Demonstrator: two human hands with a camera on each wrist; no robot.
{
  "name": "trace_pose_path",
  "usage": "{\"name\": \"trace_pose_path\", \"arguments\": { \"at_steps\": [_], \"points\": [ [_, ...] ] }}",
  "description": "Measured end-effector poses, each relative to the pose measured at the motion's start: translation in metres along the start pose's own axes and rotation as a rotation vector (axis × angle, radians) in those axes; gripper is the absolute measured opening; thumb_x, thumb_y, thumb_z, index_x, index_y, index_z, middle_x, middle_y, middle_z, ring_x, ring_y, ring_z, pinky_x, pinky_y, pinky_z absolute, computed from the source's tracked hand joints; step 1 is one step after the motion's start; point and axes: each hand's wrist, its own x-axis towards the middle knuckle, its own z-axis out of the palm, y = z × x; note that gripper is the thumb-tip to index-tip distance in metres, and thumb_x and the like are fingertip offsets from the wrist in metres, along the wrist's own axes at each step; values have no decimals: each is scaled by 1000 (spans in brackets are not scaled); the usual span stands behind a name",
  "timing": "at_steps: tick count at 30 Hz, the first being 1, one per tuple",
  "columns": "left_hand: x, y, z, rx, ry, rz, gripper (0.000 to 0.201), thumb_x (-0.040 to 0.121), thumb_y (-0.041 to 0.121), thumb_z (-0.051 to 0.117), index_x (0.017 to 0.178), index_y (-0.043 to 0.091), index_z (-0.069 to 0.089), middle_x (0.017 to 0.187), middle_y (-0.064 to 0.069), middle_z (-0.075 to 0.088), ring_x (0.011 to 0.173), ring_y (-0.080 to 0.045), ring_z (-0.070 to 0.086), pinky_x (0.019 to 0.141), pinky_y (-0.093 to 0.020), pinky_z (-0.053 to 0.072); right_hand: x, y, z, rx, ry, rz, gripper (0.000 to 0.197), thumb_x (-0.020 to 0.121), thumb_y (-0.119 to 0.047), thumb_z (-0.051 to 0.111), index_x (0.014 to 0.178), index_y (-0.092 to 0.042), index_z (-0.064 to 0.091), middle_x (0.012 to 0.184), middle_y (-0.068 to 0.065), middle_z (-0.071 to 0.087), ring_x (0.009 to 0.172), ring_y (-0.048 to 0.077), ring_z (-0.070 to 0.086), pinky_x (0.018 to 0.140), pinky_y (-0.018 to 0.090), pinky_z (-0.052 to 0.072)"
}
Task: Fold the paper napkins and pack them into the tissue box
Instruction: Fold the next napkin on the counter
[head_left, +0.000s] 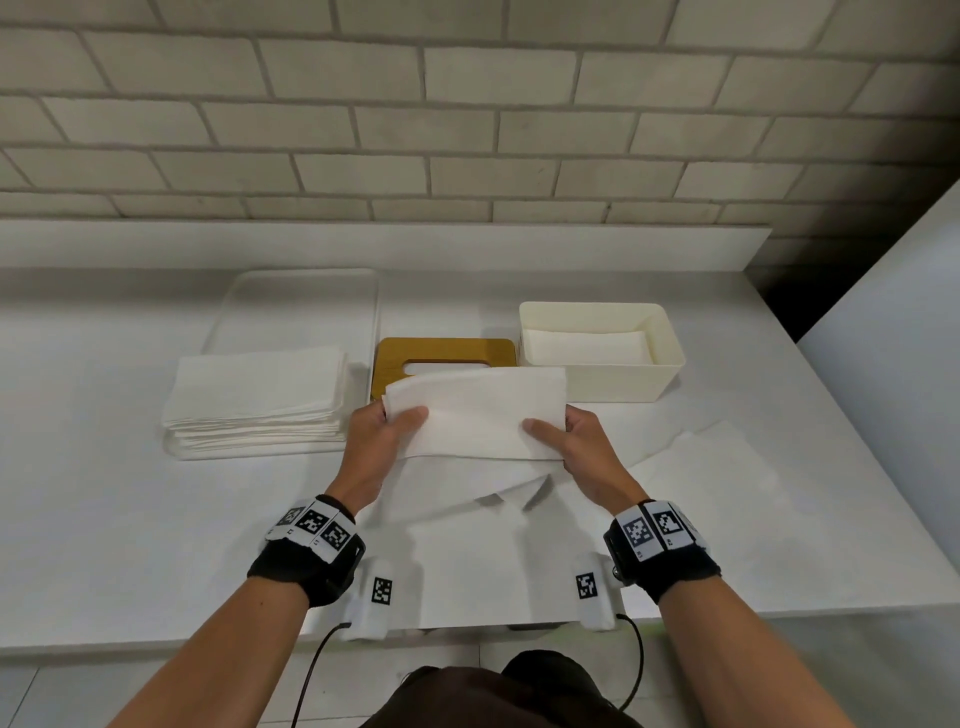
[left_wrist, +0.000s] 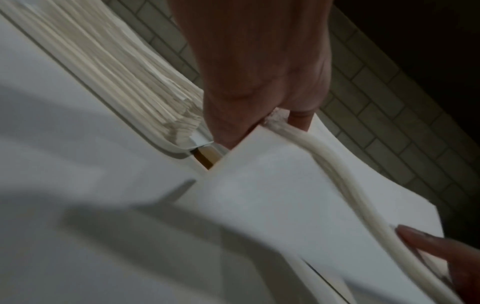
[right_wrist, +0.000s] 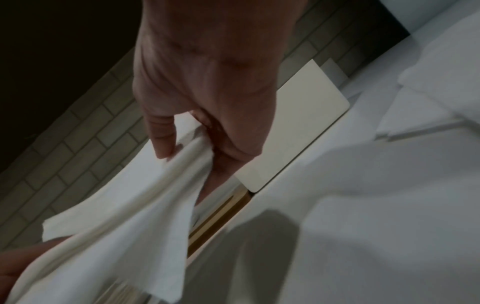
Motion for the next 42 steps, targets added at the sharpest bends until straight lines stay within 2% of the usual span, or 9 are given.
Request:
{"name": "trace_pose_path", "arguments": {
  "at_steps": [4,13,17,20,23,27,34,39,42],
  "points": [
    [0,-1,-2,-62,8,-64,16,87,3,65,96,15,71,93,0,75,89,-19,69,87,-37,54,-5,1,-1,66,-46,48,16,87,-10,68,102,-13,73,100,5,76,85,22,72,66,31,55],
    [0,15,-6,-148,121,-4,20,86,2,65,93,20,67,96,1,70,89,-18,66,82,-33,54,-10,16,-5,-19,-121,110,20,83,-7,73,103,-6,73,104,10,75,98,26,71,86,39,56],
    [2,23,-5,-149,100,-6,17,84,2,67,96,14,70,99,-5,71,95,-24,66,89,-36,53,-1,21,-5,-186,48,58,28,77,-18,80,85,6,68,78,12,64,74,18,61,71,28,48],
    [-1,23,0,-124,63,2,19,85,1,66,99,13,69,97,-2,72,92,-20,67,87,-30,54,-2,15,1,-246,163,61,18,87,-20,70,73,-11,63,57,4,61,56,18,51,55,25,40],
    [-3,20,2,-111,48,-8,18,85,1,66,94,16,70,88,5,74,85,-13,69,79,-25,54,-8,9,6,147,58,208,30,103,-30,40,107,-8,61,82,16,75,68,31,67,59,34,52],
    [-5,14,-1,-96,-20,-68,17,83,0,67,92,15,71,82,7,76,83,-13,70,75,-24,55,-11,2,6,654,-31,351,69,94,-66,26,127,-15,58,122,19,67,103,39,68,73,46,59],
    [-17,4,-16,82,-183,-107,29,73,11,76,100,2,72,99,-13,75,97,-33,71,89,-44,55,-14,-8,10,513,-25,381,24,94,-36,57,97,-14,66,86,9,75,75,24,72,71,35,56],
    [-31,-3,-27,263,-315,87,22,81,-1,71,98,12,77,107,-7,67,103,-16,64,84,-15,49,-12,7,11,417,-108,532,78,85,-64,54,128,1,50,119,21,67,105,34,68,83,43,56],
    [-34,-5,-31,313,-398,113,28,80,0,73,96,22,79,110,-5,69,112,-10,59,91,-16,46,-13,15,14,311,-138,626,87,79,-70,57,130,0,50,116,21,69,101,32,70,80,39,57]
  ]
}}
